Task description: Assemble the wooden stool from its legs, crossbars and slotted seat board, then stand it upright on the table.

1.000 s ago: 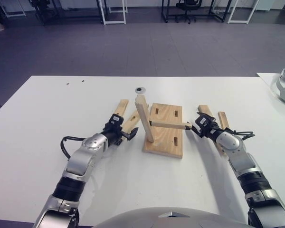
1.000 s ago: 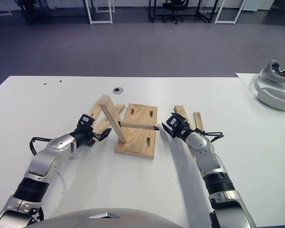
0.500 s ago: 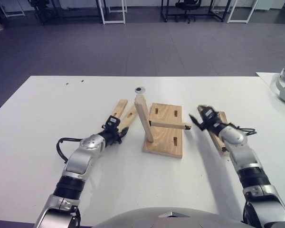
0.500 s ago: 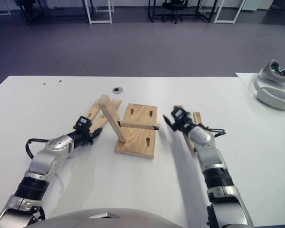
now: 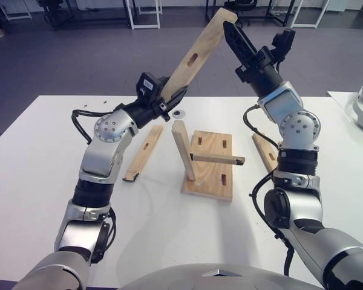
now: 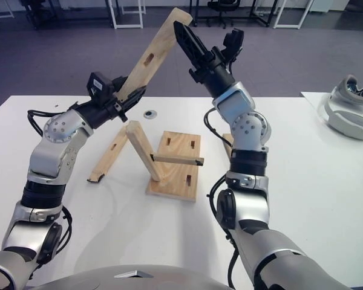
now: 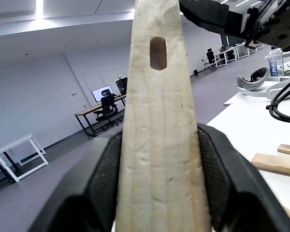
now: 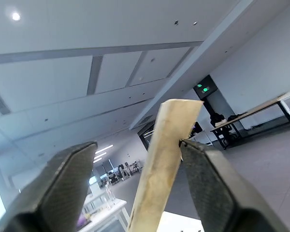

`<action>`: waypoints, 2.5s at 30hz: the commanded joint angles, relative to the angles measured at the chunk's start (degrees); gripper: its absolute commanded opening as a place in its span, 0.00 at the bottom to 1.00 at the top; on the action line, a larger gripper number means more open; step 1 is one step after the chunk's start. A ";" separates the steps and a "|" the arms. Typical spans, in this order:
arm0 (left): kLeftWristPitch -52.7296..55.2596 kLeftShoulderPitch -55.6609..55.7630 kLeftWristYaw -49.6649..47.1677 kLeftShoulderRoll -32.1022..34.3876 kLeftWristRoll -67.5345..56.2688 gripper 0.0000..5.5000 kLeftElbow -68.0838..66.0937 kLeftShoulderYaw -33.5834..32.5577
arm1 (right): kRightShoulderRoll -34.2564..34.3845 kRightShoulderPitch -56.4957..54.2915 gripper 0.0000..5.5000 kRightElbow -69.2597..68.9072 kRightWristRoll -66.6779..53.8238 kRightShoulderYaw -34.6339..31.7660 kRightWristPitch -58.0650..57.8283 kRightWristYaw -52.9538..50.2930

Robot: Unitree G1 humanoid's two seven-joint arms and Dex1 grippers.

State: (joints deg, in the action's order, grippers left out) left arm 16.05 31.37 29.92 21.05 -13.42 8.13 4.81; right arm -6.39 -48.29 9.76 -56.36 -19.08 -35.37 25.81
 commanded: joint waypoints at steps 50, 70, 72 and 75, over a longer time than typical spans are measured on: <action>2.38 -29.33 -4.16 -0.23 16.06 0.81 -6.22 7.17 | -5.60 56.23 0.18 -37.90 -15.51 -11.22 -8.20 -30.19; 13.51 -28.49 -3.23 -6.45 4.42 0.81 6.55 2.64 | -16.50 59.58 0.18 -32.68 -18.62 -9.52 -4.49 -32.80; 15.48 -28.40 -3.44 -6.35 3.16 0.81 9.44 2.15 | -18.97 59.15 0.19 -32.52 -19.95 -10.28 -5.88 -34.06; 17.53 -28.45 -4.10 -5.93 2.31 0.81 12.17 1.76 | -24.32 56.59 0.19 -31.56 -21.11 -10.23 -8.75 -35.30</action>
State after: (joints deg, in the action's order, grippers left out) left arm 31.86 2.68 26.30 14.68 -10.67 18.68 7.01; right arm -26.28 8.64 -23.74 -80.87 -29.31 -40.30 -5.86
